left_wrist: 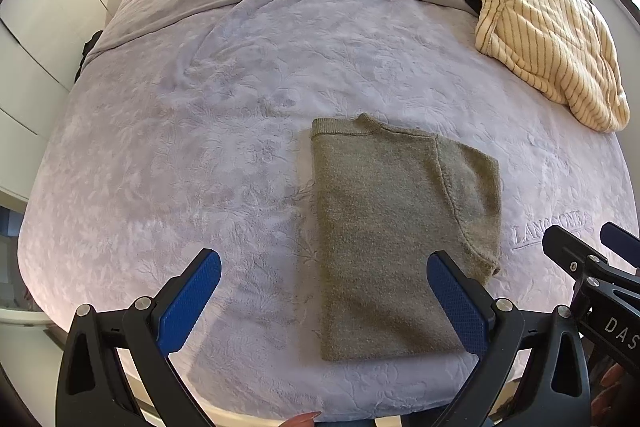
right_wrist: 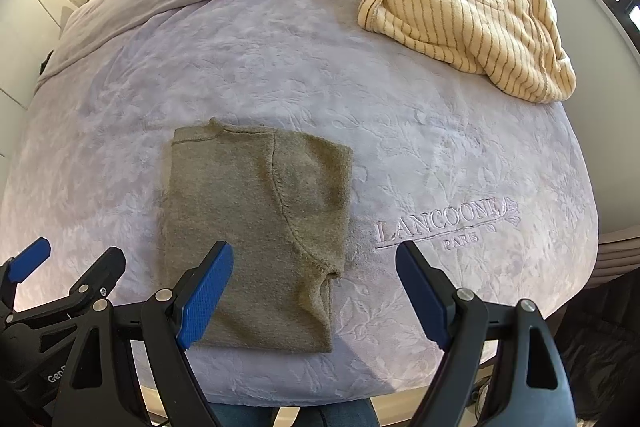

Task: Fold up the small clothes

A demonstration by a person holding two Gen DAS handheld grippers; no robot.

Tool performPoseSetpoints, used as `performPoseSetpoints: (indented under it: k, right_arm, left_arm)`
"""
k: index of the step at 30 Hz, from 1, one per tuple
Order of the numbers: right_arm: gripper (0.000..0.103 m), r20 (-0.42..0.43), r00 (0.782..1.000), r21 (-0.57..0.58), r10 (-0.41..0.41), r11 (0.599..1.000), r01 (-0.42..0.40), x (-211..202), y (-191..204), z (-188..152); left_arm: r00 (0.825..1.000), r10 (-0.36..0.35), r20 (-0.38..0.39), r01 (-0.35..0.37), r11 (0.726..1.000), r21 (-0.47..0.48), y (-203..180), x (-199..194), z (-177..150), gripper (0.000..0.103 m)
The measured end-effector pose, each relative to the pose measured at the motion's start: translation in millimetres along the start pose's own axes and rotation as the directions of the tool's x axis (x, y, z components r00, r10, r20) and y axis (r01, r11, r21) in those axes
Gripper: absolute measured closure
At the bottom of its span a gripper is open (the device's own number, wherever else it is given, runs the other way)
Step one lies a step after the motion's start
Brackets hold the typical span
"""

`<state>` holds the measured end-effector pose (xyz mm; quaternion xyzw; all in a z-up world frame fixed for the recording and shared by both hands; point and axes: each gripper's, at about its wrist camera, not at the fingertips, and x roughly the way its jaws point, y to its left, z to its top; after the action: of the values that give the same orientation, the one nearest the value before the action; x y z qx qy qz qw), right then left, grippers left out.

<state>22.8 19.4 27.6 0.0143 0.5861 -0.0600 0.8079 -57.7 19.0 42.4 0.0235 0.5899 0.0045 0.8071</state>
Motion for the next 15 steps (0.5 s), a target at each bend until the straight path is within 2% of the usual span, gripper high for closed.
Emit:
performPoseSetpoints:
  k: [15]
  right_arm:
    - [0.017, -0.003, 1.0, 0.005, 0.006, 1.0, -0.006, -0.8, 0.7, 0.9]
  left_arm:
    - [1.0, -0.002, -0.003, 0.002, 1.0, 0.002, -0.3, -0.8, 0.7, 0.0]
